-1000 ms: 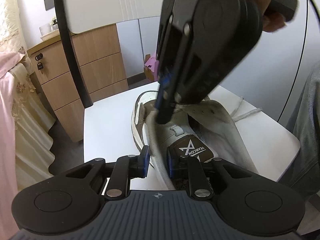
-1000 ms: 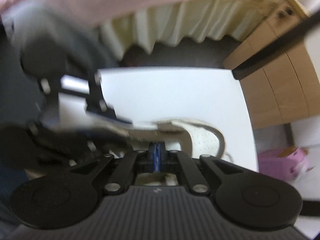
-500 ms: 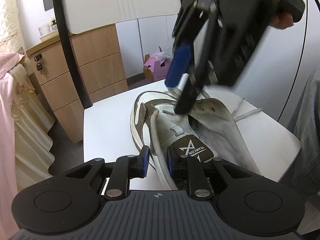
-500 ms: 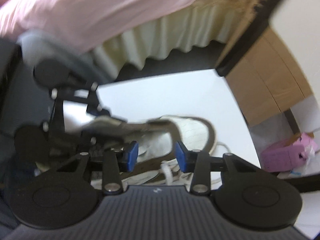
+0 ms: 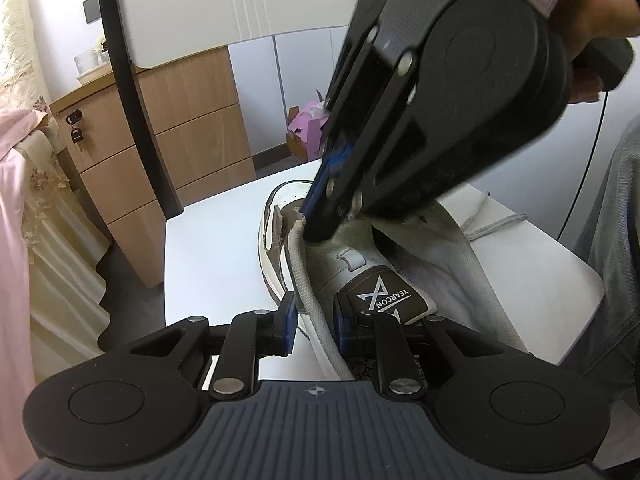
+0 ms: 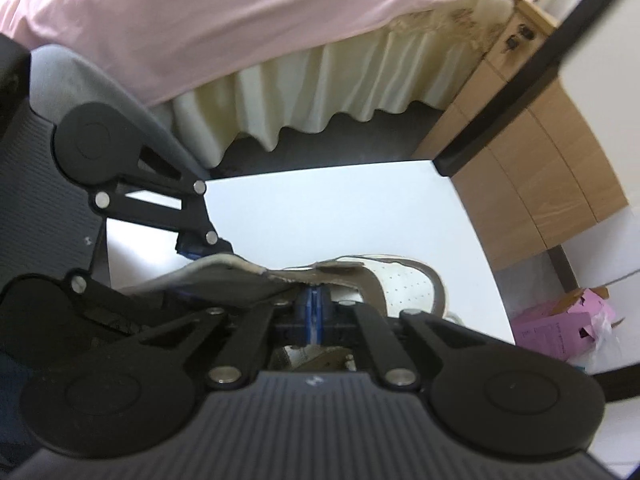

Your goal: Lace up shoes with both hands

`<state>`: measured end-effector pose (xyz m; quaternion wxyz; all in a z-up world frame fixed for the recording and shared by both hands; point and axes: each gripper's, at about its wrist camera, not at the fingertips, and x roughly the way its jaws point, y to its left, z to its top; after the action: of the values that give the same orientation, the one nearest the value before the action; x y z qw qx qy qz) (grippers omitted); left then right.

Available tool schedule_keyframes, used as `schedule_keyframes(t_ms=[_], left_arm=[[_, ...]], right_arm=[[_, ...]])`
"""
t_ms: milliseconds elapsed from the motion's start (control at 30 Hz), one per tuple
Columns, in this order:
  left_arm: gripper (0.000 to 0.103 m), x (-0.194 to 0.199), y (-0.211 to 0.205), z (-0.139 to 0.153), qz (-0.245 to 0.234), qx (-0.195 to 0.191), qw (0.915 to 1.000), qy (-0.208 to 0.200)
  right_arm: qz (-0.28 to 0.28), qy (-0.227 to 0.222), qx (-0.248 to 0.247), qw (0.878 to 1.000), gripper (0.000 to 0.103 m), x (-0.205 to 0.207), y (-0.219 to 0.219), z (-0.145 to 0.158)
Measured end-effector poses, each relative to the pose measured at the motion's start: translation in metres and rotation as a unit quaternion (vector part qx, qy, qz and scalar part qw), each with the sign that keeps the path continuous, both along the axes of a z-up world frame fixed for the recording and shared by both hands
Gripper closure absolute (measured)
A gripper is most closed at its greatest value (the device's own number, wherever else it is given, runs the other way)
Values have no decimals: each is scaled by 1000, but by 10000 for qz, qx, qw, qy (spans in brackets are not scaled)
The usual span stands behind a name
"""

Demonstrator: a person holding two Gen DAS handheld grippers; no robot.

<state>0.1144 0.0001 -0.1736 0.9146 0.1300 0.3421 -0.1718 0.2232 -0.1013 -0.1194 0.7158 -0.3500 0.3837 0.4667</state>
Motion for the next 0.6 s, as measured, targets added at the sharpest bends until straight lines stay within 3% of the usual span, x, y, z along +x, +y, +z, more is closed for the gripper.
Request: schedule_keyframes(t_ms=[167, 267, 433, 600], left_arm=[[83, 1, -1, 0, -66, -16, 10000, 12], [82, 0, -5, 0, -164, -14, 9999, 6], [82, 0, -5, 1, -187, 7, 9998, 40], [82, -1, -3, 2, -234, -9, 9997, 33]], right_arm=[[-679, 163, 942, 9931, 103, 6, -20, 29], [-663, 129, 1333, 9888, 103, 0, -12, 54], [-553, 13, 1349, 9893, 103, 0, -4, 75], [-715, -26, 974, 9927, 101, 5, -17, 62]])
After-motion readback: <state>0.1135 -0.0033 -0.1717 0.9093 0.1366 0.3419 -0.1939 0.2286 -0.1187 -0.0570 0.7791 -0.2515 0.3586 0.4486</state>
